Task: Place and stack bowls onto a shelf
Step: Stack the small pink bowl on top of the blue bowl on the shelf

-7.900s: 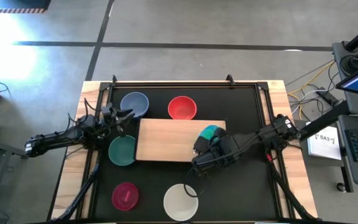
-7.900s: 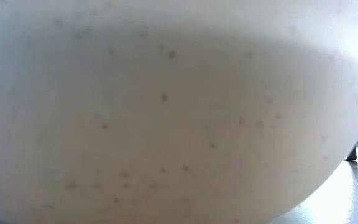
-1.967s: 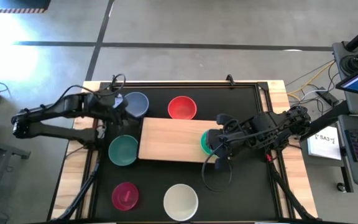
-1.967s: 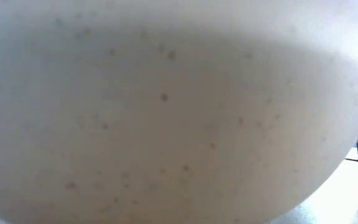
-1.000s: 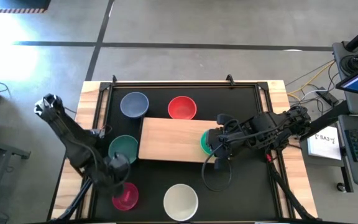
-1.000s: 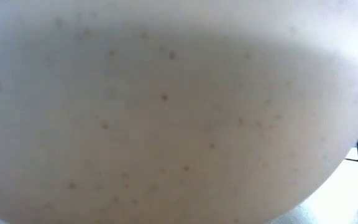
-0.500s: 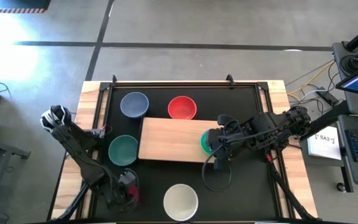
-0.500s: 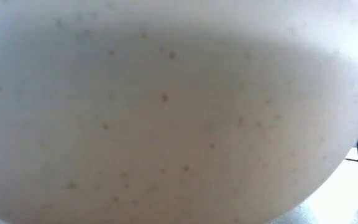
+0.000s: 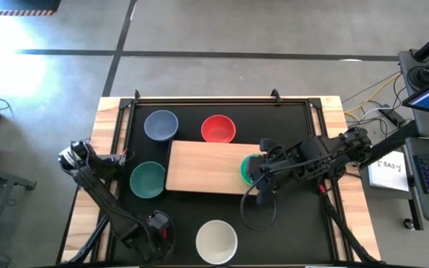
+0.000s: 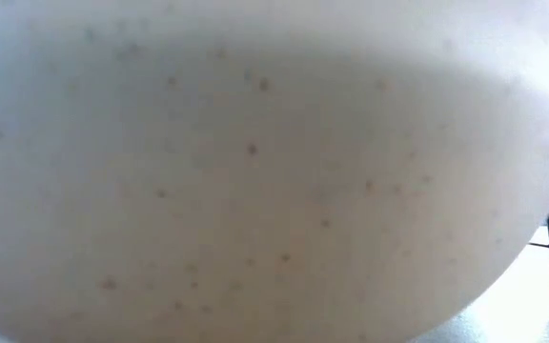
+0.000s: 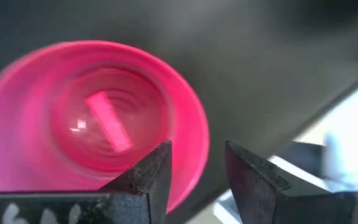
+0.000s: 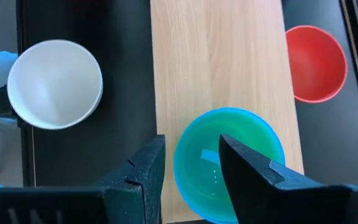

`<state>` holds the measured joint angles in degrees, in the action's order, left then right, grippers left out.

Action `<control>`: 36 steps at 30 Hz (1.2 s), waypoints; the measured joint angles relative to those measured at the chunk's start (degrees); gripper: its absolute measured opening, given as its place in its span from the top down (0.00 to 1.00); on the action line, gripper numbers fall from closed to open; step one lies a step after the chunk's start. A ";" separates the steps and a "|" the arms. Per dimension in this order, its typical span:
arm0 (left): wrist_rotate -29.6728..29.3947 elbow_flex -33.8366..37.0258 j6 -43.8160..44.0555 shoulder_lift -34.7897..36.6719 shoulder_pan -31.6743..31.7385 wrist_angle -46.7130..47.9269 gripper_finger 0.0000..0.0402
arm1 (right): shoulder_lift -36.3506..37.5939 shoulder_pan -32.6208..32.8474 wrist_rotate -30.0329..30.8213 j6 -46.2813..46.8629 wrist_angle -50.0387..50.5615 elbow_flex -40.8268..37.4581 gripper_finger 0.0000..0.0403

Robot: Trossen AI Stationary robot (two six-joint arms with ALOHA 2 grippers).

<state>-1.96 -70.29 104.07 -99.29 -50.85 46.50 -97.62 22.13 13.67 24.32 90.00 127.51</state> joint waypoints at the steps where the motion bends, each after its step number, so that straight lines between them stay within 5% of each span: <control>1: 0.00 -1.31 -0.24 -0.76 0.02 2.35 0.68 | 0.00 0.00 -0.26 -0.41 0.02 -0.22 0.65; 9: 1.44 -5.21 -3.91 -5.13 0.86 4.66 0.68 | 0.00 0.11 -0.42 -1.82 0.03 -1.80 0.66; 23: 4.73 -0.95 -4.52 -8.55 1.35 3.20 0.68 | 0.00 0.11 -0.63 -2.06 0.02 -1.87 0.66; 31: 9.13 -2.10 -7.37 -8.78 1.36 2.49 0.96 | 0.00 0.11 -0.62 -2.57 0.01 -1.95 0.65; 36: 12.81 -6.22 -13.56 -8.75 1.60 2.24 0.99 | 0.00 0.11 -0.62 -3.61 0.00 -1.95 0.65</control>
<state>10.85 -76.51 90.51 -108.05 -49.25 48.74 -97.62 22.24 13.05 20.72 90.00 125.56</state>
